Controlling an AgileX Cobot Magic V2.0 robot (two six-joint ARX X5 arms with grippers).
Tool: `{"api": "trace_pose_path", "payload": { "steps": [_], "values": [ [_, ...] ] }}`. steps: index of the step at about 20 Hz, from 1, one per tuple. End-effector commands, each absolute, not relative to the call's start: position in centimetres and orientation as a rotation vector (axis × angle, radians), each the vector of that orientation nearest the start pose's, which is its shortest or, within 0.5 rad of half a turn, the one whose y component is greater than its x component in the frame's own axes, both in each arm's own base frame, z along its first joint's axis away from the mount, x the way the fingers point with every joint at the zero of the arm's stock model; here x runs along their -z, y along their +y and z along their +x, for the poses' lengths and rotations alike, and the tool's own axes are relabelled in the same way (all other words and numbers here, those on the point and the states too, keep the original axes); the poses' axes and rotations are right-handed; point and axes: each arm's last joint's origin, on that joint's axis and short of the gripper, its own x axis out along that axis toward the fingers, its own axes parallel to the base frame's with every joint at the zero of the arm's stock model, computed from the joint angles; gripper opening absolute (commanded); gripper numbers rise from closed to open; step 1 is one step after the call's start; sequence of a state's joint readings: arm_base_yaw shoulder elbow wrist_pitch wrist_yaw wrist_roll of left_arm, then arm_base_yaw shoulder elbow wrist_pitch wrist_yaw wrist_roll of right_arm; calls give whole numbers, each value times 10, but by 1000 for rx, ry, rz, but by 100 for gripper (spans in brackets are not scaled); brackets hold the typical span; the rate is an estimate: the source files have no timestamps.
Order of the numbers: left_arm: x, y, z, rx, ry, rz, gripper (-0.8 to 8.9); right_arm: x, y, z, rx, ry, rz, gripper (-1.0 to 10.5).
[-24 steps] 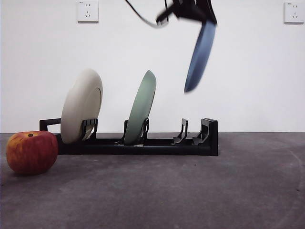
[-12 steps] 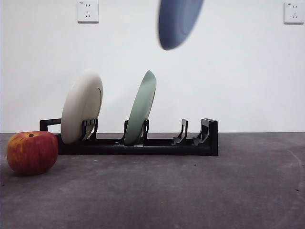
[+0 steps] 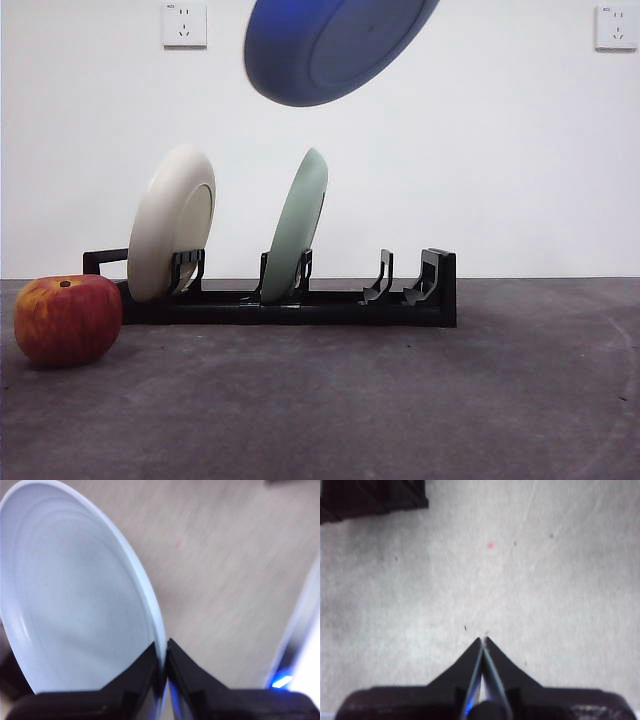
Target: Take the blue plate from the plate rack,put the plate on the table,take the apple from the table,put the apple in the plate
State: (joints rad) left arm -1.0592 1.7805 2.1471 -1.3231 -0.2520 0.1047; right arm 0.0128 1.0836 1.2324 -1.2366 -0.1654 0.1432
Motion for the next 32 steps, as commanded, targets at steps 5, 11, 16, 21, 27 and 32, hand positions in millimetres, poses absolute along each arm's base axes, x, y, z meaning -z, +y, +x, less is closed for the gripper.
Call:
{"api": "trace_pose_path", "payload": {
  "steps": [5,11,16,21,27,32],
  "values": [
    [-343,-317,144,683,849,925,-6,-345,7,174,-76,1109,222,0],
    [-260,-318,138,645,944,960,-6,-346,7,175,-76,1093,221,0],
    [-215,-313,136,618,952,909,-6,-348,7,178,-79,1063,219,0],
    [-184,-301,132,599,988,933,-6,-349,7,180,-80,1042,221,0],
    [-175,-297,132,604,1001,928,0,-348,7,180,-73,1045,234,1],
    [-176,-300,133,635,995,890,257,-348,7,180,-66,1046,246,1]
  ]
}}
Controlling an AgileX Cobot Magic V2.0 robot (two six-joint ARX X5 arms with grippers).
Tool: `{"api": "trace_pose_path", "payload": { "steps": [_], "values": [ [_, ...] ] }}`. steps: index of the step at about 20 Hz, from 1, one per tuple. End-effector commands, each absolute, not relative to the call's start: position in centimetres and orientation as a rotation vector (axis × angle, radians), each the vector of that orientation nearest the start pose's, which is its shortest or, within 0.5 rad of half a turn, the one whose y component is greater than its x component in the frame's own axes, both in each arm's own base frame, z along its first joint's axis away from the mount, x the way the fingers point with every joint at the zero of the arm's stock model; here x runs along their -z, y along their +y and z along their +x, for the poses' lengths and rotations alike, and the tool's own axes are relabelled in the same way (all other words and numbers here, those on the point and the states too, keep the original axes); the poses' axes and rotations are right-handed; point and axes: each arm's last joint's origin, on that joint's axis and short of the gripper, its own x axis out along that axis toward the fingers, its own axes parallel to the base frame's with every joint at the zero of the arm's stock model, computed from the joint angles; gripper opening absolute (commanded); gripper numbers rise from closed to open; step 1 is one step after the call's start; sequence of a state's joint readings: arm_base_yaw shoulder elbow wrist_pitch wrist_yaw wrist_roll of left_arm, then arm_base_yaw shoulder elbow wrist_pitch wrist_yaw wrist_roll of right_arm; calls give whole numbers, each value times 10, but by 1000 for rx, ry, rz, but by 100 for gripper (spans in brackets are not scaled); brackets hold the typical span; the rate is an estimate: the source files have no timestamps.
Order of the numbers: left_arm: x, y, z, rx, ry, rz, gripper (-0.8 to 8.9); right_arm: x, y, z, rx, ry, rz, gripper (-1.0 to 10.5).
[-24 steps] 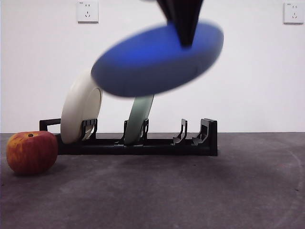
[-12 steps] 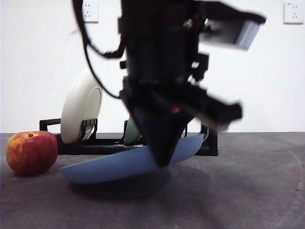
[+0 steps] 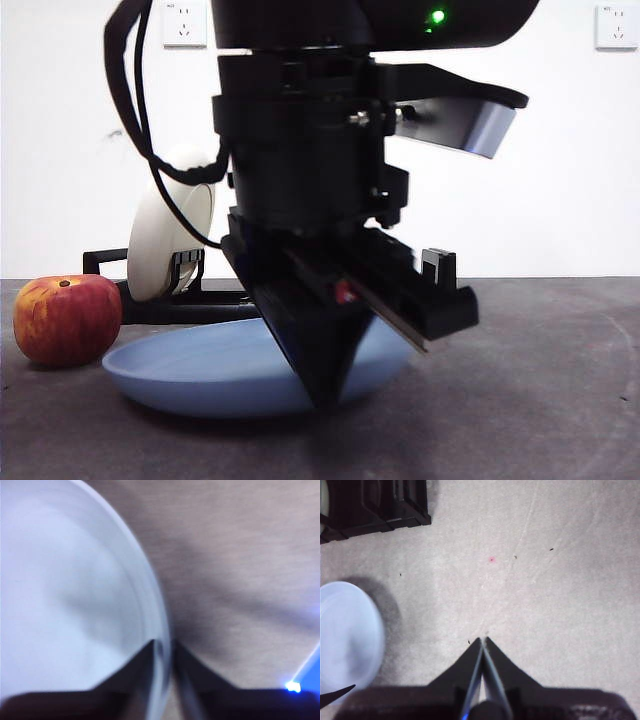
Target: Take the blue plate from the plate rack,put the plate on the table,take the apple from the table,put the apple in the plate
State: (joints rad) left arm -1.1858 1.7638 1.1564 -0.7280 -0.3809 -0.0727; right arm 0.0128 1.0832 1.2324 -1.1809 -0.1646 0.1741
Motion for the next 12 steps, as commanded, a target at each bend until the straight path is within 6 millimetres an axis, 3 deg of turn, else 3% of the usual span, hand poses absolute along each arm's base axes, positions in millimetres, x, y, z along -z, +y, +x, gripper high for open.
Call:
{"api": "trace_pose_path", "payload": {
  "steps": [1,6,12],
  "values": [
    [-176,-300,133,636,991,885,295,-348,7,180,-66,1046,246,2],
    [-184,-301,132,647,1025,895,323,-349,7,180,-66,1043,246,2],
    [-235,-300,122,717,1096,879,315,-349,8,181,-83,1033,247,2]
  ]
}}
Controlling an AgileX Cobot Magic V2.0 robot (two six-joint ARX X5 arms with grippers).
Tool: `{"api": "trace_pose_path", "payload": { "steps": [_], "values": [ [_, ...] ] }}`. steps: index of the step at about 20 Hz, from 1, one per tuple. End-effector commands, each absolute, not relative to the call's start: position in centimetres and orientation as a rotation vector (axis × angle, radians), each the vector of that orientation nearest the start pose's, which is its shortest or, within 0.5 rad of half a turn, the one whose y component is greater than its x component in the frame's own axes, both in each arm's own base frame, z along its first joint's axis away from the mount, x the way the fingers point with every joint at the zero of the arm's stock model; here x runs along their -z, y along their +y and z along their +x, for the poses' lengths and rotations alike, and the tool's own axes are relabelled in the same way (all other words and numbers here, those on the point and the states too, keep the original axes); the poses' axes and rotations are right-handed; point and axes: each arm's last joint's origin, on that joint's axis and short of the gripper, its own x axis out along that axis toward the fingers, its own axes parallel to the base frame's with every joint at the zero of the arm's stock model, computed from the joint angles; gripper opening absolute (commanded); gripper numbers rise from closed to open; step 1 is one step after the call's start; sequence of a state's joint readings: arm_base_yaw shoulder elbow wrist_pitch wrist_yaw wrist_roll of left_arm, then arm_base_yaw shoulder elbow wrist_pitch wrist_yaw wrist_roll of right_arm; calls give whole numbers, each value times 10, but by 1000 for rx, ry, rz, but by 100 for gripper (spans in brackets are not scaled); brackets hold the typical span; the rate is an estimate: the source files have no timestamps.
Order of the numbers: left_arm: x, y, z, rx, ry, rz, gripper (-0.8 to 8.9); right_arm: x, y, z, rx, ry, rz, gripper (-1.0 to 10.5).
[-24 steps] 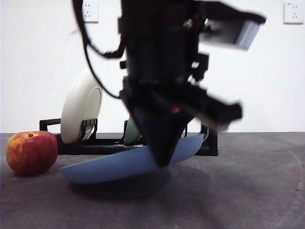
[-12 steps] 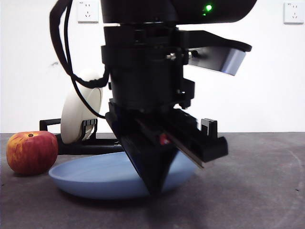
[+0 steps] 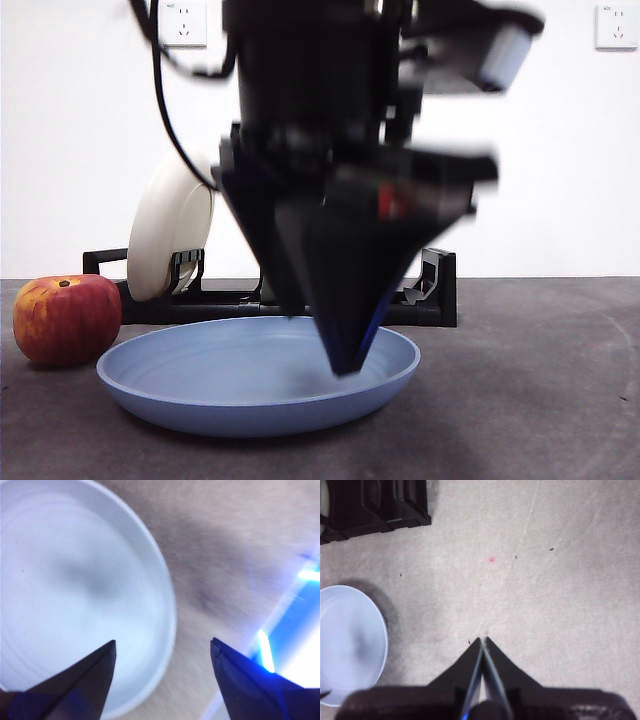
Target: Take the blue plate from the plate rack,put the plate on the table,take the apple from the table,put the apple in the plate
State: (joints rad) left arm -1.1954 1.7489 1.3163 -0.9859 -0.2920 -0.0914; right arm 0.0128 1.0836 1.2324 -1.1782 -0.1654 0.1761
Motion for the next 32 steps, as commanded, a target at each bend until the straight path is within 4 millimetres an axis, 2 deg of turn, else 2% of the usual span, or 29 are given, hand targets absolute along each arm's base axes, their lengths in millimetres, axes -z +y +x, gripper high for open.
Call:
{"api": "trace_pose_path", "payload": {
  "steps": [1,4,6,8,10,12,14,17,19,21,22,25,32],
  "values": [
    [-247,-296,118,750,1080,850,315,-350,11,182,-118,1023,250,2],
    [-291,-267,101,813,1020,784,314,-353,29,184,-233,982,224,10],
    [-322,-239,91,834,955,719,278,-356,47,186,-277,937,222,102],
    [-349,-207,80,845,883,649,-3,-358,72,190,-368,899,232,106],
    [-371,-174,70,826,825,538,-6,-355,98,196,-451,896,232,106],
    [-387,-142,59,794,778,425,-7,-345,129,201,-531,934,216,139],
    [-395,-110,49,717,754,347,-7,-330,163,206,-599,974,159,198],
    [-403,-76,40,641,668,268,-8,-308,211,215,-671,1066,76,201],
    [-406,-62,36,629,626,229,-7,-299,244,221,-709,1117,20,339],
    [-408,-52,32,635,604,199,-7,-298,273,228,-755,1132,-38,522],
    [-408,-48,31,635,597,191,-7,-299,288,230,-784,1130,-68,574],
    [-408,-44,30,632,582,196,-7,-305,318,238,-835,1112,-118,648],
    [-409,-40,30,594,541,237,-8,-306,363,257,-870,1105,-152,766]
  ]
}}
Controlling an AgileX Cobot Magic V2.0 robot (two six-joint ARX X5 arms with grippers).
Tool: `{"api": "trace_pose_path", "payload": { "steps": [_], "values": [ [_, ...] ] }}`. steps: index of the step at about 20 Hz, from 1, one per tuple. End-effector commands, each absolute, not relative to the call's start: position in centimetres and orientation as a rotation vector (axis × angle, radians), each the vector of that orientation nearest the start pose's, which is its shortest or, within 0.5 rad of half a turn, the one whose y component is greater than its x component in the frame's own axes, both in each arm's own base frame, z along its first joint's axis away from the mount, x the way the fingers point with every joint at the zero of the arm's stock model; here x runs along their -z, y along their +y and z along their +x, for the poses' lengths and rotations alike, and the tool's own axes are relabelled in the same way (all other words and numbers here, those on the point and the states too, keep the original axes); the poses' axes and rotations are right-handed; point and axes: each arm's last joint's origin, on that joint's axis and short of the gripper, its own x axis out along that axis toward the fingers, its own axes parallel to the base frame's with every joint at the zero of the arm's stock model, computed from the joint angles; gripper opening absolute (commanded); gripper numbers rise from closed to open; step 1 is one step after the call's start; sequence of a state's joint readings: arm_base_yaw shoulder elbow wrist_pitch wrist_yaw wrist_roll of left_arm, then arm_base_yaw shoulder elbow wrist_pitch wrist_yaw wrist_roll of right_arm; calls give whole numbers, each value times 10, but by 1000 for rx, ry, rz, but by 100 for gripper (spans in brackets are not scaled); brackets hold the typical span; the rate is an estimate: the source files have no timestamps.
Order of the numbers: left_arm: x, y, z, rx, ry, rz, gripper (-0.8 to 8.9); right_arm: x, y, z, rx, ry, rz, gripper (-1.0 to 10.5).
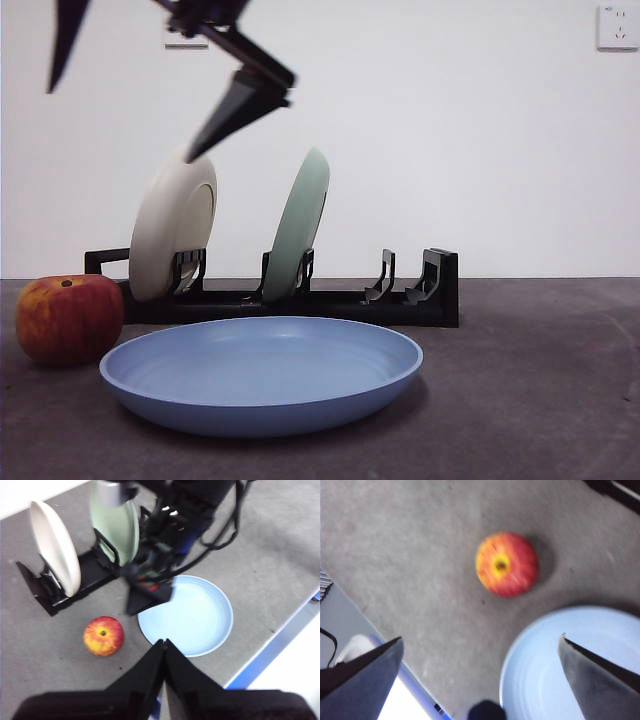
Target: Take the blue plate from the plate rack,put the plate on the table,take the apple from the table,put the apple in the plate
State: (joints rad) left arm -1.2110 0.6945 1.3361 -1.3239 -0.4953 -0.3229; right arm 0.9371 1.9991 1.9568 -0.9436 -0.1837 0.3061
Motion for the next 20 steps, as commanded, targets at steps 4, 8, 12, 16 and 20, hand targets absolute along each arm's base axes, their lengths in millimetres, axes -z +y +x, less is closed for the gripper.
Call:
{"api": "trace_pose_path", "payload": {
  "steps": [4,8,12,16,20],
  "values": [
    [-410,-35,31,525,489,292,-8,-293,387,271,-866,1109,-162,767],
    [-410,-33,32,501,476,309,-8,-264,409,286,-815,1122,-203,767],
    [-410,-33,32,502,474,318,-8,-231,423,292,-804,1127,-249,766],
    [-410,-33,32,500,470,328,-8,-206,435,292,-791,1105,-321,766],
    [-410,-33,32,500,467,336,-8,-186,442,294,-786,1108,-319,762]
  ]
}}
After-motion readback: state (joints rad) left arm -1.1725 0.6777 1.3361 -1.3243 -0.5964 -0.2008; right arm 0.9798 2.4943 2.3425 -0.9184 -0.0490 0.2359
